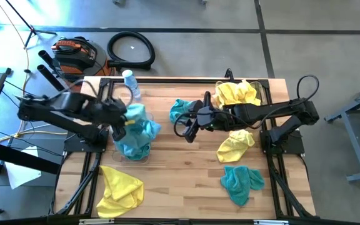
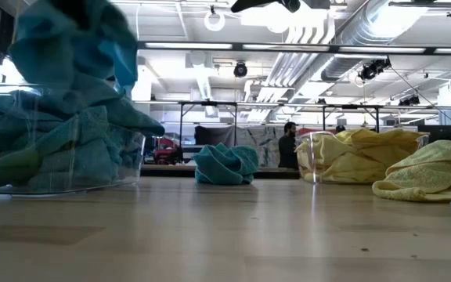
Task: Sort microfiber towel by color & place in baskets
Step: Put the blue microfiber cloth into the left transparent bin
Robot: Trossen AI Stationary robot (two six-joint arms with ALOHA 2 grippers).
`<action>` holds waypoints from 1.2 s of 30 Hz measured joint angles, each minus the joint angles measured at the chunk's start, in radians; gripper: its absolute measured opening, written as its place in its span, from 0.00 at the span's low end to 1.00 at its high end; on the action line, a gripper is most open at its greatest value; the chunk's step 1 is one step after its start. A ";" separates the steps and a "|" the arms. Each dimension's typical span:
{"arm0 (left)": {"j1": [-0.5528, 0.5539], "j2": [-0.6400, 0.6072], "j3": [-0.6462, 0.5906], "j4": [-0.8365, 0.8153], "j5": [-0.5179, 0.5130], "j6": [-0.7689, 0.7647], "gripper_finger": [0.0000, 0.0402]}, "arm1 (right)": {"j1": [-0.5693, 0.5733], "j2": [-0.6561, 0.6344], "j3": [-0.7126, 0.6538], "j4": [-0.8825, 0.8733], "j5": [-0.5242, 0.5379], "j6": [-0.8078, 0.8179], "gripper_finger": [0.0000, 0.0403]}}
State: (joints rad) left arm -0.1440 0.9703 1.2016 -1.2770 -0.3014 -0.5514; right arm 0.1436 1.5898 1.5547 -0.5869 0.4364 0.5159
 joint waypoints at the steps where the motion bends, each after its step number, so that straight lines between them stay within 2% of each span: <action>1: 0.000 0.001 -0.033 0.000 0.016 -0.013 0.00 | 0.000 0.000 0.000 -0.004 0.006 0.000 0.35; 4: 0.000 0.002 -0.143 0.033 0.059 -0.038 0.00 | 0.000 0.000 0.000 -0.017 0.022 0.000 0.35; 10: 0.000 0.019 -0.314 0.360 0.167 0.059 0.00 | -0.007 0.000 0.000 -0.039 0.027 0.000 0.35; 14: 0.034 0.074 -0.379 0.361 0.172 0.065 0.00 | -0.018 0.000 0.000 -0.046 0.027 0.009 0.35; 18: 0.070 0.131 -0.439 0.383 0.237 0.101 0.00 | -0.022 0.000 0.000 -0.053 0.028 0.008 0.35; 21: 0.080 0.182 -0.470 0.431 0.273 0.163 0.00 | -0.022 0.000 0.000 -0.069 0.030 0.021 0.35; 26: 0.090 0.277 -0.499 0.496 0.277 0.241 0.00 | -0.022 0.000 0.000 -0.109 0.043 0.053 0.35; 31: 0.092 0.365 -0.497 0.521 0.275 0.261 0.00 | -0.022 0.000 0.000 -0.137 0.043 0.064 0.35; 36: 0.091 0.390 -0.496 0.536 0.263 0.257 0.03 | -0.022 0.000 0.000 -0.140 0.044 0.083 0.35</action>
State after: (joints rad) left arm -0.0526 1.3605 0.7055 -0.7405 -0.0386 -0.2941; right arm 0.1219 1.5898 1.5547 -0.7273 0.4801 0.5988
